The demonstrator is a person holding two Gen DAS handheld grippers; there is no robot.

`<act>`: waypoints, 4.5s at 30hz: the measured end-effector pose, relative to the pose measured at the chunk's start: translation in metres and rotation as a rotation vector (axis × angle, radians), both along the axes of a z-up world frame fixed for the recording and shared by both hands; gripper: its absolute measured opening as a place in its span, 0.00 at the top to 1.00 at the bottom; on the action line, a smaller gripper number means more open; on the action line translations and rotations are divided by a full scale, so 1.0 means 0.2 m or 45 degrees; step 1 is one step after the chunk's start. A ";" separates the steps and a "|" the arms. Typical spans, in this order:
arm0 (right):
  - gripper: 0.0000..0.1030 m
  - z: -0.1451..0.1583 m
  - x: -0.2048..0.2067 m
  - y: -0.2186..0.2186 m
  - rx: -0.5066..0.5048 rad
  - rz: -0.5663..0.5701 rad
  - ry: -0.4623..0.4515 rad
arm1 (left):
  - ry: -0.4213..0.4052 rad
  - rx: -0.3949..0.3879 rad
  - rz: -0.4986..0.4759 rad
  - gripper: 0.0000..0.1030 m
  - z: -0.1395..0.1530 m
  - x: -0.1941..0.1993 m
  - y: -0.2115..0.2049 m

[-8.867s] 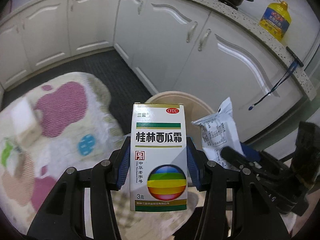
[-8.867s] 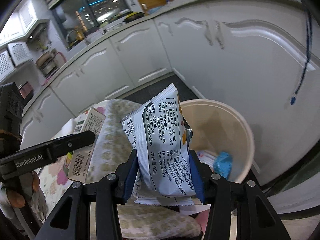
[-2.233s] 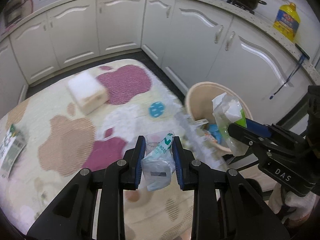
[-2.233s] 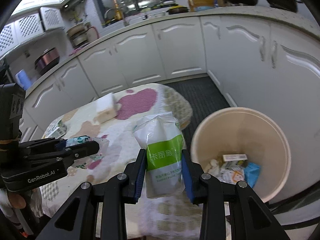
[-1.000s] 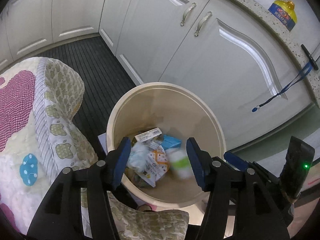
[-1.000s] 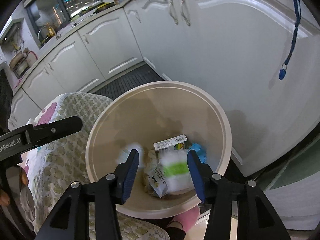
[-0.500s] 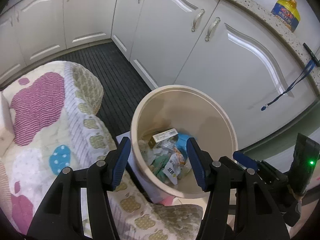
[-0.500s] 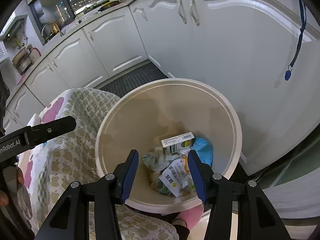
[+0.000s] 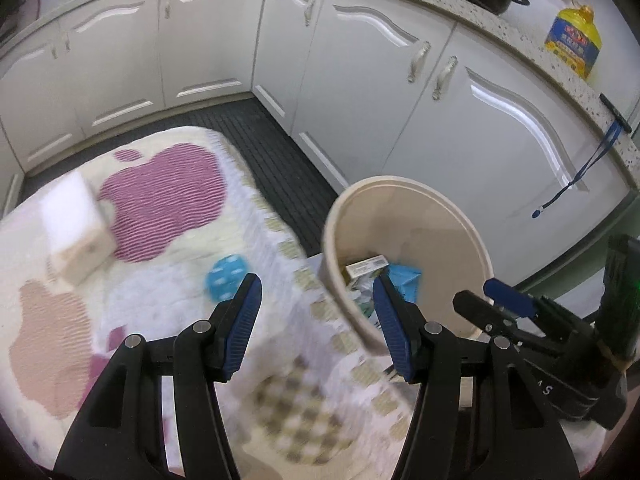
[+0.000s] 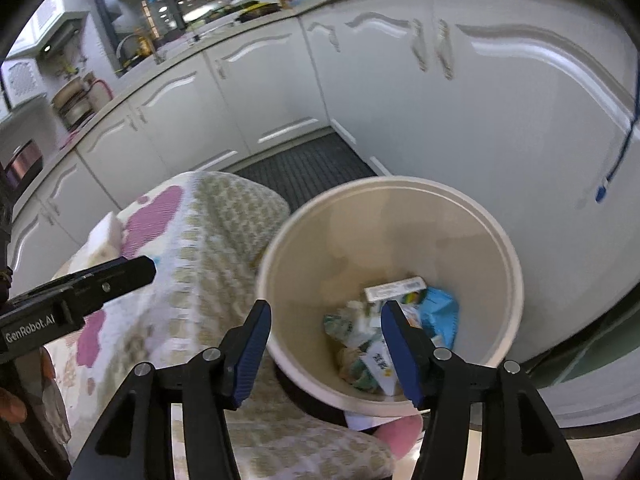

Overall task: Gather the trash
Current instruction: 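Move both open tools back over the table toward the milk carton and foam block, then grasp the white milk carton with the left tool while the right tool grasps the white foam block, then carry the milk carton and foam block over the beige bin and open both tools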

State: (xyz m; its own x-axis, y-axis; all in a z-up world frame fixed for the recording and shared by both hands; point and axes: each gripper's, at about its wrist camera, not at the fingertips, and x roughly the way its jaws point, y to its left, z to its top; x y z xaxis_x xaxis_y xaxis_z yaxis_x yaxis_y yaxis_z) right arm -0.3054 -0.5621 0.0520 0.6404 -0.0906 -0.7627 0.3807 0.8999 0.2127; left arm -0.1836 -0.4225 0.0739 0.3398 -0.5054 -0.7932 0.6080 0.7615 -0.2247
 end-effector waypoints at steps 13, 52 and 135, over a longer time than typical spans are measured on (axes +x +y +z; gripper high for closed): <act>0.41 0.11 0.19 0.42 -0.020 0.255 -0.035 | 0.029 -0.001 0.110 0.45 0.09 0.00 0.60; 0.24 0.02 1.13 1.11 -0.069 0.712 0.056 | 0.088 0.315 -0.013 0.32 -0.12 0.58 1.71; 0.45 0.01 0.02 -0.17 0.001 0.017 0.034 | 0.153 -0.065 -0.155 0.50 0.03 0.03 -0.27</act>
State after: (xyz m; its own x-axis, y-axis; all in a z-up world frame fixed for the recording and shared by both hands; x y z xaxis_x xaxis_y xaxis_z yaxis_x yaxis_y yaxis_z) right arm -0.3017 -0.5957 0.0535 0.6209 -0.0813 -0.7797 0.3740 0.9049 0.2034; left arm -0.1775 -0.4769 0.0802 0.1779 -0.5777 -0.7966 0.6614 0.6696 -0.3379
